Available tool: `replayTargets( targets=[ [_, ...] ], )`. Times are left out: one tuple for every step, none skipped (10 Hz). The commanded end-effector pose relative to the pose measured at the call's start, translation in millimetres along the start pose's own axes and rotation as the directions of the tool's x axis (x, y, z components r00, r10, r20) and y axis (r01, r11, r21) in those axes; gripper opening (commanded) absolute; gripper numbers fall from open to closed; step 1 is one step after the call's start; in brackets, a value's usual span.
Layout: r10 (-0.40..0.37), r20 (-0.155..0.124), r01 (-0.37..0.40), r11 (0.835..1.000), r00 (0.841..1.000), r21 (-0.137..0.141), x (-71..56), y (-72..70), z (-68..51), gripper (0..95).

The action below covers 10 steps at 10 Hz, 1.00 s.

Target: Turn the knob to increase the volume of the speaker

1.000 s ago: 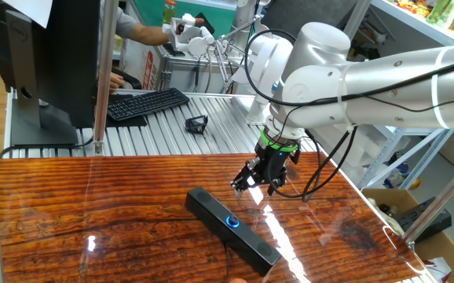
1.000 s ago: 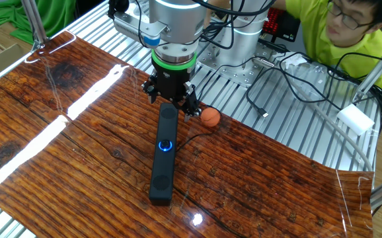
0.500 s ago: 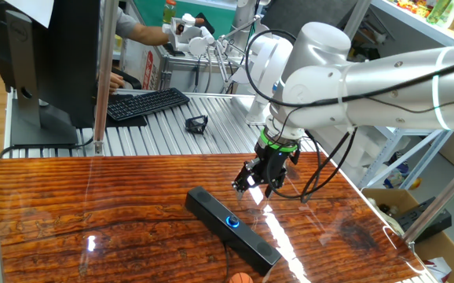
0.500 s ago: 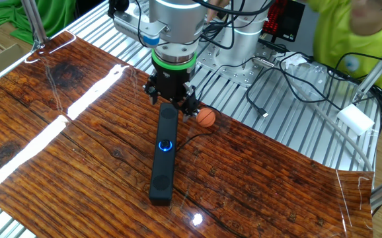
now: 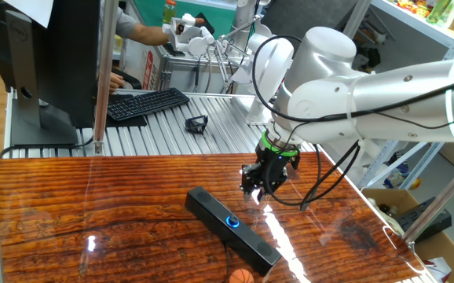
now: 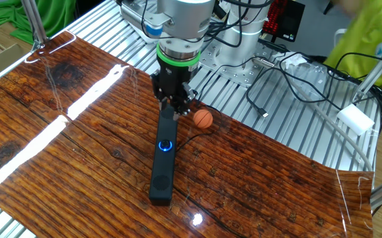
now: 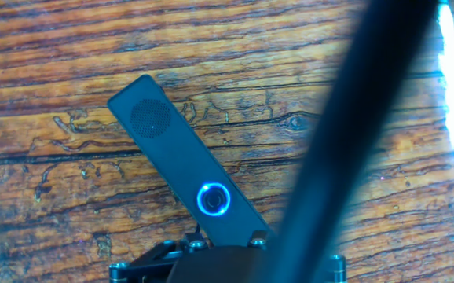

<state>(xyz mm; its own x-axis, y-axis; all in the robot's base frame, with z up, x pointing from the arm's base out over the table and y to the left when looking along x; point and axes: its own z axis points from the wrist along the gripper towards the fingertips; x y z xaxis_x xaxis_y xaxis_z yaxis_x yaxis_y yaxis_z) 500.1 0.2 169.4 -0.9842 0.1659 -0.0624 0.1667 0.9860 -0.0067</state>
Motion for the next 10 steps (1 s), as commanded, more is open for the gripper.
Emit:
replayTargets(
  targets=[
    [-0.003,-0.001,0.003,1.000,1.000,-0.001,0.0,-0.1,-0.3,0.0],
    [-0.004,-0.001,0.004,1.000,1.000,-0.001,0.0,-0.1,-0.3,0.0],
    [-0.006,-0.001,0.006,1.000,1.000,-0.001,0.0,-0.1,-0.3,0.0],
    [-0.010,-0.001,0.010,1.000,1.000,-0.001,0.0,-0.1,-0.3,0.0],
    [-0.023,-0.002,0.023,1.000,1.000,-0.001,0.0,-0.1,-0.3,0.0],
    [-0.034,-0.002,0.034,0.999,0.999,0.000,-0.1,0.1,0.1,0.0],
    [-0.042,-0.003,0.042,0.999,0.999,-0.001,-0.4,0.5,1.0,0.0],
    [-0.054,-0.003,0.054,0.999,0.999,-0.001,-0.9,1.4,3.0,0.0],
    [-0.058,-0.002,0.058,0.998,0.998,-0.001,-1.2,2.0,4.4,0.0],
    [-0.074,-0.002,0.074,0.997,0.997,0.000,-1.5,2.6,5.7,0.0]
  ],
)
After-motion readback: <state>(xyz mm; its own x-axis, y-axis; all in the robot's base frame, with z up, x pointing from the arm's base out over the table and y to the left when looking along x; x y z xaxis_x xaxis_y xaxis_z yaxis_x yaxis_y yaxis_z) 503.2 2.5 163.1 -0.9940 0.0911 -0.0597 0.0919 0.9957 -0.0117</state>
